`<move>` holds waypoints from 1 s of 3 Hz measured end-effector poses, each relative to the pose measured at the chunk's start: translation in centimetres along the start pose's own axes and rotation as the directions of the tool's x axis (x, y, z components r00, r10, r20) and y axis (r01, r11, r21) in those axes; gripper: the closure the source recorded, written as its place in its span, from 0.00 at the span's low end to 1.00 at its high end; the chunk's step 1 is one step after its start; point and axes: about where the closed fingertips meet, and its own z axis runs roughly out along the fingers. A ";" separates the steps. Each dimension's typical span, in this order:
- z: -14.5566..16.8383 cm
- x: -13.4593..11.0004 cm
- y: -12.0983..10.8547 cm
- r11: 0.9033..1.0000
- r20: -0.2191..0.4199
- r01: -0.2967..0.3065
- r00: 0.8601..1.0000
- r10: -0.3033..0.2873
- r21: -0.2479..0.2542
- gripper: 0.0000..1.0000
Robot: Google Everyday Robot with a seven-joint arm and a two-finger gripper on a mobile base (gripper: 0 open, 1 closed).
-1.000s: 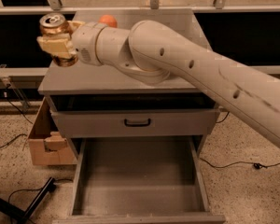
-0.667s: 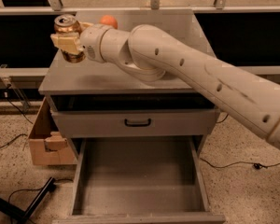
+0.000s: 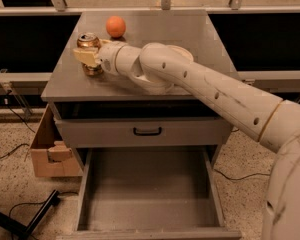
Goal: Pick orange can from middle drawer and place on counter
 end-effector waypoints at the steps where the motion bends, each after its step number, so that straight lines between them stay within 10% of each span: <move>1: 0.3 0.8 -0.4 1.000 -0.011 -0.001 1.000 0.001 0.006 1.00; 3: 0.3 0.8 -0.4 1.000 -0.011 -0.001 1.000 0.001 0.005 0.59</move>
Offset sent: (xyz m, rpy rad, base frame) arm 0.0049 -0.0008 -0.0083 -0.0084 0.0071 -0.0057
